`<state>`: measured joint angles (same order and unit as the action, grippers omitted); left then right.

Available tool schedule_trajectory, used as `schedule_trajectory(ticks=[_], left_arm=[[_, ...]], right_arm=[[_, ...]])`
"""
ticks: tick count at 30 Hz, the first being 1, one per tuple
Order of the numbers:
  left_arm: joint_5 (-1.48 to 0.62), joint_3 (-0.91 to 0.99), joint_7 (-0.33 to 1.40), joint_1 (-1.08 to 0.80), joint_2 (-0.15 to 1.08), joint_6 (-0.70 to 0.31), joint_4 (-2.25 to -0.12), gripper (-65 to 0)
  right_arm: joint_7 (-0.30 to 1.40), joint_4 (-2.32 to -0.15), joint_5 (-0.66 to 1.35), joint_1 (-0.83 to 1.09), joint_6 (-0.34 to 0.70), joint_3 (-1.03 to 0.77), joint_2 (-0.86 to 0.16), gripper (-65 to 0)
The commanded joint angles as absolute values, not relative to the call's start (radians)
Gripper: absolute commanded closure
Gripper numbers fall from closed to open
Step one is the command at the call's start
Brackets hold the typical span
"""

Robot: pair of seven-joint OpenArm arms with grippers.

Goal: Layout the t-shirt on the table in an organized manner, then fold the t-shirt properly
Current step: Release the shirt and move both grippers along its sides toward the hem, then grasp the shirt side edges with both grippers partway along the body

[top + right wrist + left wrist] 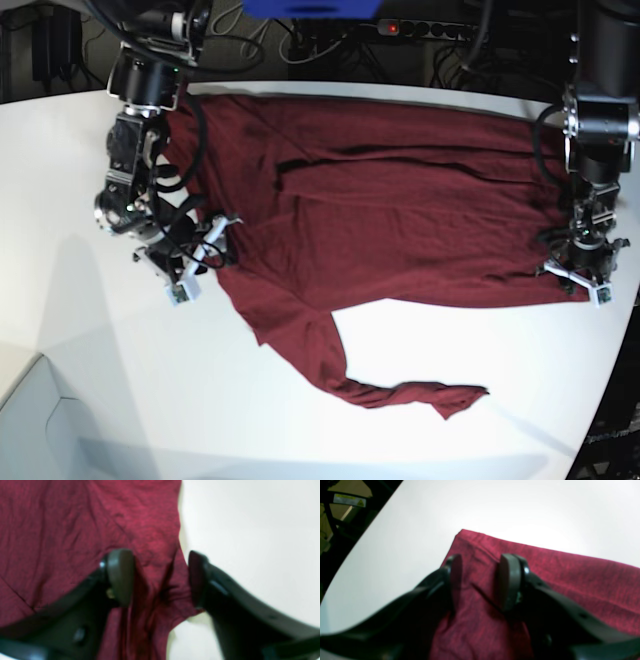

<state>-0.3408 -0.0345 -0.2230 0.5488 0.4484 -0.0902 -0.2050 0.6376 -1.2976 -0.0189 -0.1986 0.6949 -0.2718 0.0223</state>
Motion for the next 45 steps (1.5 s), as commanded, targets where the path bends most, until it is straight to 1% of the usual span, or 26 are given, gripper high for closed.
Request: schedule_trajectory(ticks=[1,4,5,10,17,23,31,33,40,45], left_arm=[[-0.332,-0.035,-0.179,0.552,0.463,-0.085,-0.205,-24.3],[-0.332,-0.035,-0.179,0.549,0.463,-0.085,-0.205,-24.3],[-0.332,-0.035,-0.179,0.547,0.463,-0.085,-0.205,-24.3],[-0.332,-0.031,-0.179,0.536,0.464,-0.085,-0.205,-24.3],[-0.337,-0.031,-0.179,0.522,0.464,-0.085,-0.206,-24.3],[-0.338,-0.03,-0.179,0.521,0.463,-0.085,-0.208,-24.3],[-0.338,-0.03,-0.179,0.521,0.463,-0.084,-0.211,-24.3],[-0.338,-0.03,-0.179,0.521,0.463,-0.084,-0.211,-24.3],[-0.34,-0.03,-0.18,0.521,0.464,-0.084,-0.219,-24.3],[-0.34,-0.03,-0.18,0.527,0.466,-0.084,-0.288,-24.2]], right_arm=[[0.616,-1.313,0.001,-0.22,0.698,-0.265,0.022,-20.1],[0.616,-1.313,0.001,-0.22,0.698,-0.248,0.021,-3.8],[0.616,-1.313,0.001,-0.219,0.698,-0.248,0.021,0.0],[0.621,-1.362,0.001,-0.199,0.698,-0.255,0.018,0.0],[0.618,-1.646,0.005,-0.044,0.698,-0.251,0.022,0.0],[0.616,-1.784,0.005,0.082,0.698,-0.254,0.022,0.0],[0.616,-1.776,0.005,0.119,0.698,-0.257,0.019,0.0],[0.616,-1.776,0.005,0.133,0.698,-0.286,0.021,0.0],[0.615,-1.774,0.005,0.131,0.698,-0.386,0.074,0.0],[0.615,-1.771,0.005,0.134,0.698,-0.386,0.076,0.0]])
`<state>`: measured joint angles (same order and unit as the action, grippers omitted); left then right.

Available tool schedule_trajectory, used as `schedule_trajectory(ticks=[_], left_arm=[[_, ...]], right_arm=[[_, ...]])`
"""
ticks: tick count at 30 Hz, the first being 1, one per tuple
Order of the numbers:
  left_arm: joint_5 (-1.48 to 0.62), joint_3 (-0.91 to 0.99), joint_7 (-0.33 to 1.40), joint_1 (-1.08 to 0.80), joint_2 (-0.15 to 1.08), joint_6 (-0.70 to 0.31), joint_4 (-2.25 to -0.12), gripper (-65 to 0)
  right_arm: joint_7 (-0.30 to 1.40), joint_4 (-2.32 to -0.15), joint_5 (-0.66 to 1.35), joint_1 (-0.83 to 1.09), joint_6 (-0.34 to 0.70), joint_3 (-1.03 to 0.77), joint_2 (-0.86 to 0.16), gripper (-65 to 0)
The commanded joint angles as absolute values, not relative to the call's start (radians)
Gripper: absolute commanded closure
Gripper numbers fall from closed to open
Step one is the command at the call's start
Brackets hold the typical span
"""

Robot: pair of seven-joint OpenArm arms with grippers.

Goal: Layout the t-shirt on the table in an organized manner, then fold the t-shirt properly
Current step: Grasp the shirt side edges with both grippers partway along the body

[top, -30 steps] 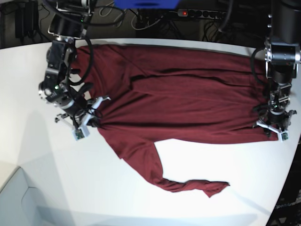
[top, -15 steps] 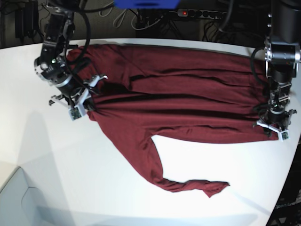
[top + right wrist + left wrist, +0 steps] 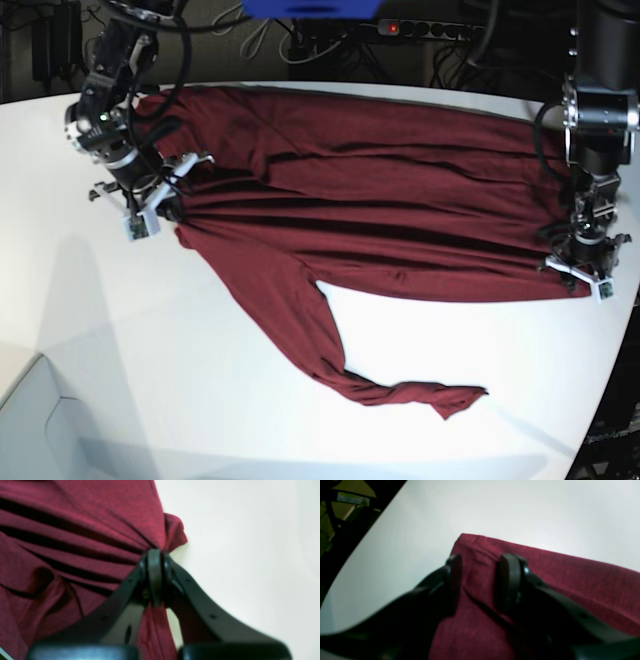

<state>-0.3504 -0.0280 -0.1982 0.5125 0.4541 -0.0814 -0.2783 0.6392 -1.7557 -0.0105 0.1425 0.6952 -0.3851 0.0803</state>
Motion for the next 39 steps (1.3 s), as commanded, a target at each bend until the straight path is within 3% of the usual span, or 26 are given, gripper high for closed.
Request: schedule_trajectory(ticks=[1,6,11,39], left_arm=[[-0.34,-0.03,-0.179,0.527,0.466,-0.084,-0.303,-24.0],[-0.34,-0.028,-0.174,0.527,0.466,-0.082,-0.363,-21.4],[-0.34,-0.028,-0.173,0.529,0.475,-0.076,-0.4,0.0],[-0.332,-0.03,-0.171,0.625,0.498,-0.074,-0.452,-0.1]], right_arm=[[0.615,-1.771,0.005,0.136,0.698,-0.386,0.076,0.0],[0.615,-1.771,0.005,0.139,0.698,-0.386,0.077,0.0],[0.615,-1.771,0.005,0.134,0.698,-0.386,0.076,0.0],[0.615,-1.644,0.001,-0.007,0.698,-0.389,0.056,-2.1]])
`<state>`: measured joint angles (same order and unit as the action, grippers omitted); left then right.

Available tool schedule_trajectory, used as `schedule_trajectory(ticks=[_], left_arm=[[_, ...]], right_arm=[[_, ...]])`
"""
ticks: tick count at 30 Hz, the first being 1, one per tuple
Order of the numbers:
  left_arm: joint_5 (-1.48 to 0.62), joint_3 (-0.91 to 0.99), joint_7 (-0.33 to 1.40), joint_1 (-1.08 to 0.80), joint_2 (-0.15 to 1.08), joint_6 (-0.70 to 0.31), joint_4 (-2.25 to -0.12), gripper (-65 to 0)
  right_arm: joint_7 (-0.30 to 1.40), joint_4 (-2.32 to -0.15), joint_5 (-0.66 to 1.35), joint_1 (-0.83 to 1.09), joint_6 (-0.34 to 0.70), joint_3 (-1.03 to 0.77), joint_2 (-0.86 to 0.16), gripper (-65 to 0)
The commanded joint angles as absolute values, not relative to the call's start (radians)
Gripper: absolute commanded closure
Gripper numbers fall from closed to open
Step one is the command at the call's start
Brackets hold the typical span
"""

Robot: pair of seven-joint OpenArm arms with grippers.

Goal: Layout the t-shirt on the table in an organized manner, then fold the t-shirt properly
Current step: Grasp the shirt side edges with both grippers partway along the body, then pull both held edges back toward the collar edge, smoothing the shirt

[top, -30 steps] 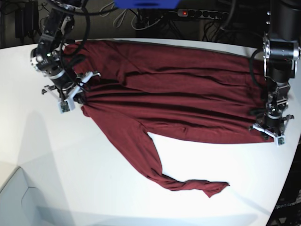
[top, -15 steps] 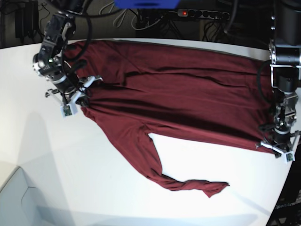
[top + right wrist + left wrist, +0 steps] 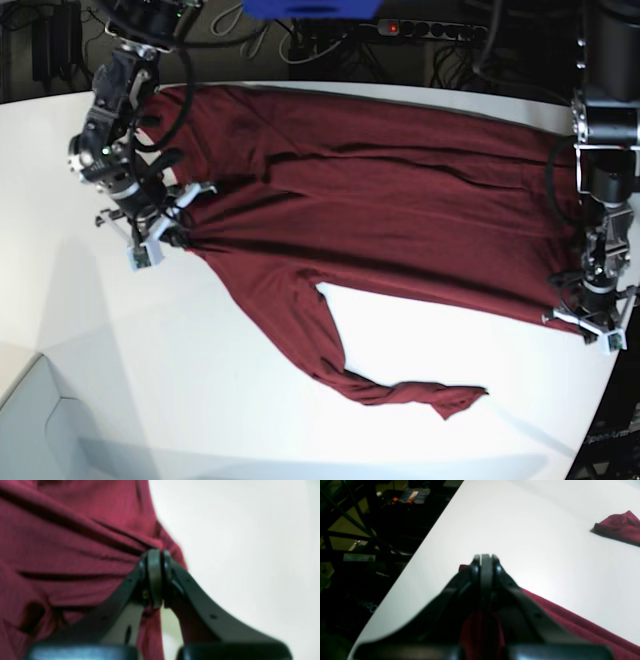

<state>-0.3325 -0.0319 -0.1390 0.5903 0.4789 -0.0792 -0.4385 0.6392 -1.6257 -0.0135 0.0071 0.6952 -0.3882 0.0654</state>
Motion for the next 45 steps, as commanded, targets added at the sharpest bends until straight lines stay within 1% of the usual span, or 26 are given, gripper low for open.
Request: schedule_trajectory(ticks=[1,10,15,20,23,27,29,31,33,34,38,40,41,43,45], left_arm=[[-0.332,-0.03,-0.171,0.624,0.498,-0.074,-0.452,-0.1],[-0.332,-0.03,-0.171,0.618,0.498,-0.074,-0.452,-0.1],[-0.332,-0.03,-0.171,0.618,0.498,-0.074,-0.452,-0.1],[-0.332,-0.03,-0.171,0.618,0.498,-0.074,-0.452,-0.1],[-0.332,-0.03,-0.171,0.618,0.496,-0.074,-0.452,-0.1],[-0.332,-0.03,-0.171,0.618,0.496,-0.074,-0.452,-0.3],[-0.332,-0.03,-0.171,0.618,0.496,-0.076,-0.452,-0.5],[-0.332,-0.031,-0.171,0.618,0.499,-0.081,-0.452,-0.9],[-0.331,-0.036,-0.17,0.618,0.501,-0.082,-0.452,-5.4],[-0.331,-0.036,-0.17,0.618,0.499,-0.082,-0.452,-10.2],[-0.331,-0.03,-0.171,0.596,0.498,-0.079,-0.452,-33.0],[-0.334,-0.03,-0.171,0.59,0.496,-0.082,-0.452,-43.0],[-0.337,-0.03,-0.173,0.588,0.496,-0.082,-0.452,-46.8],[-0.343,-0.025,-0.173,0.588,0.498,-0.082,-0.46,-52.6],[-0.38,-0.001,-0.173,0.578,0.499,-0.084,-0.464,-53.7]], right_arm=[[0.615,-1.644,0.001,-0.016,0.698,-0.389,0.053,-2.2],[0.615,-1.643,0.001,-0.096,0.698,-0.386,0.05,-2.1],[0.615,-1.635,0.001,-0.084,0.698,-0.386,0.05,-2.3],[0.615,-1.535,0.001,-0.064,0.698,-0.389,0.047,-2.3],[0.615,-1.455,0.001,-0.065,0.698,-0.386,0.018,-2.3],[0.615,-1.443,0.001,-0.067,0.698,-0.389,0.016,-2.6],[0.615,-1.445,0.001,-0.07,0.698,-0.389,0.016,-4.9],[0.615,-1.465,0.001,-0.068,0.698,-0.389,0.015,-9.0],[0.616,-1.48,0.001,-0.068,0.698,-0.389,0.015,-13.9],[0.616,-1.483,0.001,-0.07,0.698,-0.389,0.015,-17.1],[0.621,-1.538,0.001,-0.067,0.698,-0.389,0.015,-29.6],[0.619,-1.569,0.001,-0.065,0.698,-0.392,0.015,-35.5],[0.619,-1.592,0.001,-0.061,0.698,-0.394,0.015,-37.5],[0.618,-1.641,0.001,-0.038,0.698,-0.424,0.018,-40.4],[0.618,-1.689,0.001,-0.025,0.698,-0.456,0.022,-40.6]])
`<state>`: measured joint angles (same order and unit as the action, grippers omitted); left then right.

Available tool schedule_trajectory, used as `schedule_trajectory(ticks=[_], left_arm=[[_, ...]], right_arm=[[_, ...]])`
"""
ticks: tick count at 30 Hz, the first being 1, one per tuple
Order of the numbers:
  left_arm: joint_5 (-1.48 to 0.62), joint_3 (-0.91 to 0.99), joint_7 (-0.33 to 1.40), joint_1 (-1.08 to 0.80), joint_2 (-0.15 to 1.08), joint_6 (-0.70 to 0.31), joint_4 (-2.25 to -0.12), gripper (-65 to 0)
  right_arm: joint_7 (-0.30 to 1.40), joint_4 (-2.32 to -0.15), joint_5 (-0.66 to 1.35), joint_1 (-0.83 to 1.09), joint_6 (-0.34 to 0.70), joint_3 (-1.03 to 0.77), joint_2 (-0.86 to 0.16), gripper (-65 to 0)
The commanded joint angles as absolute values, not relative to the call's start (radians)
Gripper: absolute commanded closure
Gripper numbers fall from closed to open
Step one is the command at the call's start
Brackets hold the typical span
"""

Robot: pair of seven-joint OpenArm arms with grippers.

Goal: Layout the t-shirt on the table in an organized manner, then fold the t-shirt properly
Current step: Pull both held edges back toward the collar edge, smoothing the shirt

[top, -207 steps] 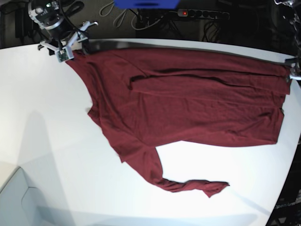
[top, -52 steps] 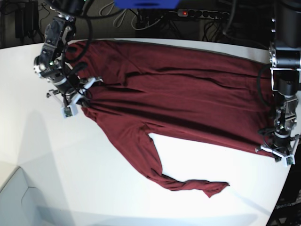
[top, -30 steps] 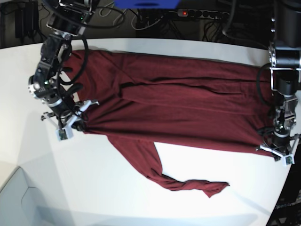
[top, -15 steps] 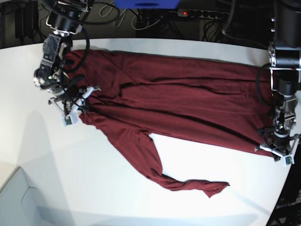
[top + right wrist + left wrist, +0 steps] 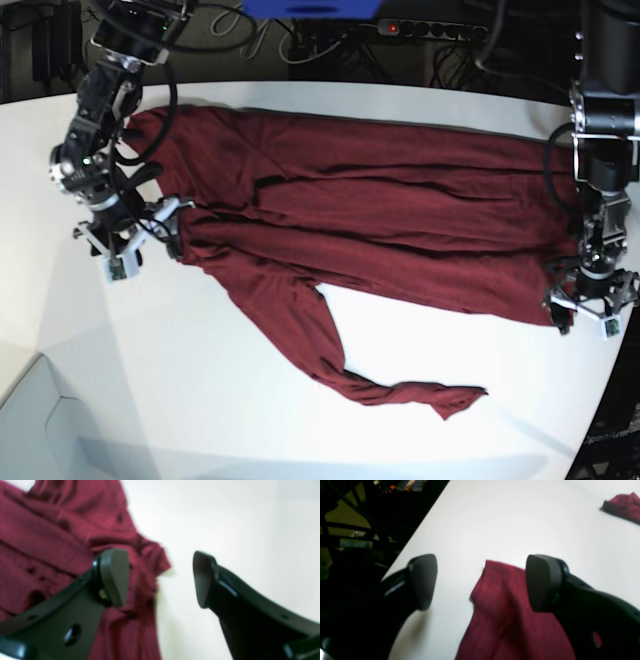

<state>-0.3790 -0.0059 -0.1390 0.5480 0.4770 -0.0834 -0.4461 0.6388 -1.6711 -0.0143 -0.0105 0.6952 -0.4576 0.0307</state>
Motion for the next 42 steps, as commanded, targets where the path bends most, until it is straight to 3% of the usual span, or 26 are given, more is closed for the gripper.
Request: schedule_trajectory(ticks=[1,5,9,15,17,20,30,42], left_arm=[[-0.41,0.021,-0.173,0.567,0.504,-0.084,-0.466,-53.4],[-0.496,0.082,-0.17,0.461,0.506,-0.084,-0.567,-52.3],[-0.53,0.099,-0.153,0.282,0.501,-0.084,-0.782,-42.8],[-0.584,0.101,-0.038,0.064,0.495,-0.082,-1.084,-9.4],[-0.584,0.101,-0.03,0.03,0.492,-0.077,-1.107,0.0],[-0.573,0.099,-0.03,0.013,0.456,-0.077,-1.095,-2.3],[-0.573,0.093,-0.028,-0.019,0.46,-0.084,-0.895,-0.2],[-0.576,0.097,-0.028,-0.156,0.499,-0.084,-1.046,-0.2]], right_arm=[[0.622,-1.707,0.001,-0.01,0.698,-0.466,0.025,-40.6],[0.618,-1.779,0.005,0.076,0.698,-0.469,0.035,-38.8],[0.616,-1.794,0.005,0.137,0.698,-0.467,0.073,-26.6],[0.616,-1.791,0.005,0.18,0.698,-0.461,0.107,0.0],[0.616,-1.79,0.005,0.183,0.698,-0.456,0.116,0.0],[0.616,-1.762,0.005,0.185,0.698,-0.456,0.119,0.0],[0.615,-1.664,0.005,0.255,0.698,-0.455,0.117,0.0],[0.615,-1.709,0.005,0.372,0.698,-0.455,0.119,0.0]])
